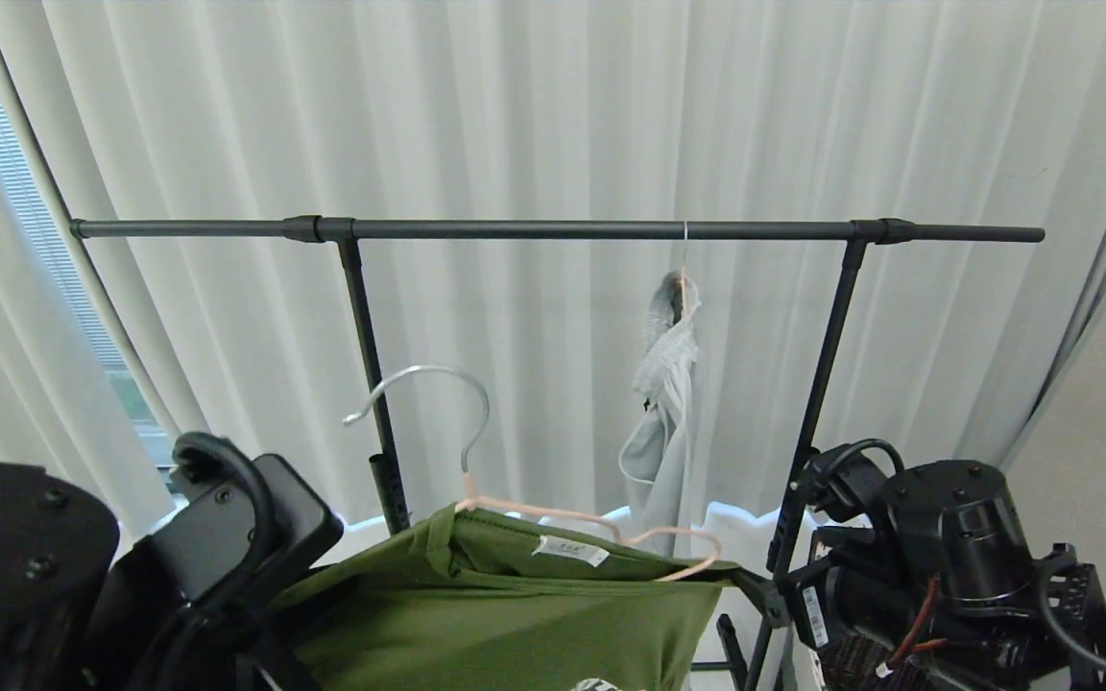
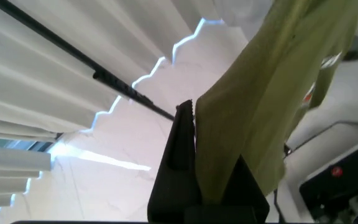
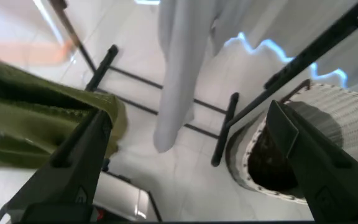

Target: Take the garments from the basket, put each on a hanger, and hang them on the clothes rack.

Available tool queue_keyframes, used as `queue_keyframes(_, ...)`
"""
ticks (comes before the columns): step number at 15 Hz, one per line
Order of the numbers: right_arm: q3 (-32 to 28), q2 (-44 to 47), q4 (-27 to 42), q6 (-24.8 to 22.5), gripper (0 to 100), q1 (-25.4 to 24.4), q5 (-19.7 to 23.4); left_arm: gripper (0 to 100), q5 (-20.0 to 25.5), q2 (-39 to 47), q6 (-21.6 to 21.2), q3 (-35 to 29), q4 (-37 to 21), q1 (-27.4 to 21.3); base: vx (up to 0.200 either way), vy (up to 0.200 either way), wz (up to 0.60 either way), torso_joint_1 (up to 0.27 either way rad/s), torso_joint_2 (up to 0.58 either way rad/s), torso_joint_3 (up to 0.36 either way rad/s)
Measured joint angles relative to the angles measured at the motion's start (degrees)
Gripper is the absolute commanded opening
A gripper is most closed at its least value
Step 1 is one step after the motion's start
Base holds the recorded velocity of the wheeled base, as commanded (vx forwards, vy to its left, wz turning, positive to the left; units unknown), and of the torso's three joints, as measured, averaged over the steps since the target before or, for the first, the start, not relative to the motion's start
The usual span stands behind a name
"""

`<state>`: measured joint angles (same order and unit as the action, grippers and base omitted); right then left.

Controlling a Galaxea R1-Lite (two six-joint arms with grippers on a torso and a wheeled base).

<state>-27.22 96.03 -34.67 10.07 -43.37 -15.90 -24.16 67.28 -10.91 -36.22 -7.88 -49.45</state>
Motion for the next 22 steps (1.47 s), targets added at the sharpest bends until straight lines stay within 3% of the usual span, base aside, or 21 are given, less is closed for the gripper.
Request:
queue_keyframes(4,0.0,-2.4,-0.1,-1.7,100,0.6,0.4,0,-0.1,-4.7,-3.8,8.6,0.0,-0.2,0.0,0.0,0.0,0.0,0.0,0.0)
queue_keyframes(7,0.0,-5.3,0.2,-3.7,100,-0.6,2.7,0,-0.6,-5.1,-3.7,9.8,0.7,0.2,0.0,0.0,0.0,0.0,0.0,0.0)
queue_keyframes(8,0.2,-6.5,0.9,-4.2,100,-1.9,3.8,0,-0.6,-4.7,-3.4,9.7,3.5,0.4,0.0,0.0,0.0,0.0,0.0,0.0)
queue_keyframes(11,0.8,-10.6,4.2,-5.2,100,-7.2,9.1,0,-0.5,-2.9,-2.7,9.9,9.5,1.0,0.0,0.0,0.0,0.0,0.0,0.0)
queue_keyframes(15,0.7,-15.7,10.0,-10.1,100,-10.9,16.7,0,0.4,-2.0,-2.7,11.2,11.0,1.0,0.0,0.0,0.0,0.0,0.0,0.0)
queue_keyframes(19,-2.9,-17.9,13.6,-15.5,100,-11.2,25.2,0,9.4,-2.5,-3.3,12.6,15.9,0.7,0.0,0.0,0.0,0.0,0.0,0.0)
queue_keyframes(22,-7.6,-15.8,15.2,-18.8,100,-12.5,28.6,0,10.2,-2.4,-4.7,12.8,16.0,-1.1,0.0,0.0,0.0,0.0,0.0,0.0)
